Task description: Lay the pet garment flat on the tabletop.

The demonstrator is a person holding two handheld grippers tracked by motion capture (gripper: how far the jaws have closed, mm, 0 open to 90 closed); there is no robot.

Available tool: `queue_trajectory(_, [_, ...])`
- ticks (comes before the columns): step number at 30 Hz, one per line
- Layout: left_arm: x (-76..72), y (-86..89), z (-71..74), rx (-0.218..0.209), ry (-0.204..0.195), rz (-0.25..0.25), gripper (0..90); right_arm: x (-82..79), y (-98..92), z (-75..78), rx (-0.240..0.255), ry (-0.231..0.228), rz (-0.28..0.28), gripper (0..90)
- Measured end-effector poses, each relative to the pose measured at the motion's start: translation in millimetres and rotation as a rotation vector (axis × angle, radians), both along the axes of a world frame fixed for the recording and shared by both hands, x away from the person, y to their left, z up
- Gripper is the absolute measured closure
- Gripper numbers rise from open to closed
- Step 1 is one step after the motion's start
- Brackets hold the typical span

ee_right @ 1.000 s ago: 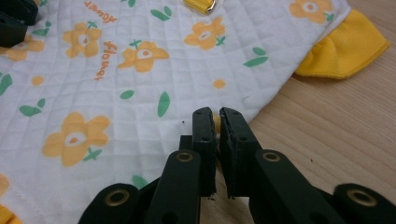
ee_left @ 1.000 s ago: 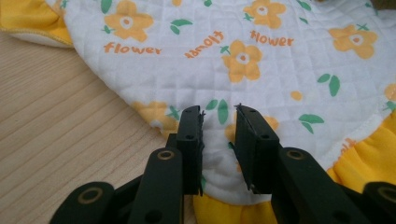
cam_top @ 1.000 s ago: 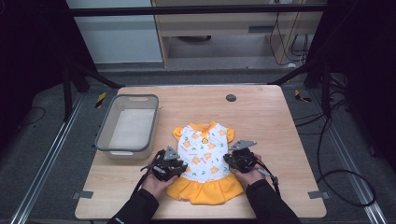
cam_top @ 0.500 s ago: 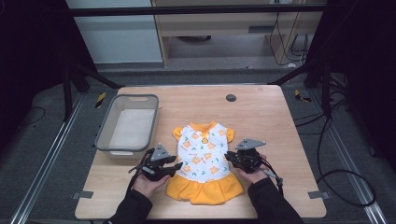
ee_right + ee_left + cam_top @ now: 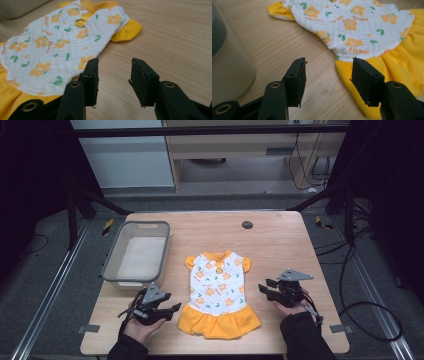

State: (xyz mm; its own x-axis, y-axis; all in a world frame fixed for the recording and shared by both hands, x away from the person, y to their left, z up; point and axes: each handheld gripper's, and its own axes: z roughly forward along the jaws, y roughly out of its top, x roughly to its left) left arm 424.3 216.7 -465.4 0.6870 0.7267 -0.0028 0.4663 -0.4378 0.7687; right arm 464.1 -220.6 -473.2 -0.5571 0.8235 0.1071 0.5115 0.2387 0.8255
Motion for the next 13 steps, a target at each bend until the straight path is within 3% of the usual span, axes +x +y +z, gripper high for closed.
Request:
queue_trajectory(6, [-7.5, 22.3, -2.3, 0.009, -0.008, 0.049, 36.5, -9.2, -18.9, -5.9, 0.003, -0.004, -0.057, 42.7])
queue_trajectory(13, [-14.3, 44.5, -4.4, 0.019, -0.015, 0.095, 31.1, -18.1, -35.9, -9.9, 0.006, 0.005, -0.099, 34.5])
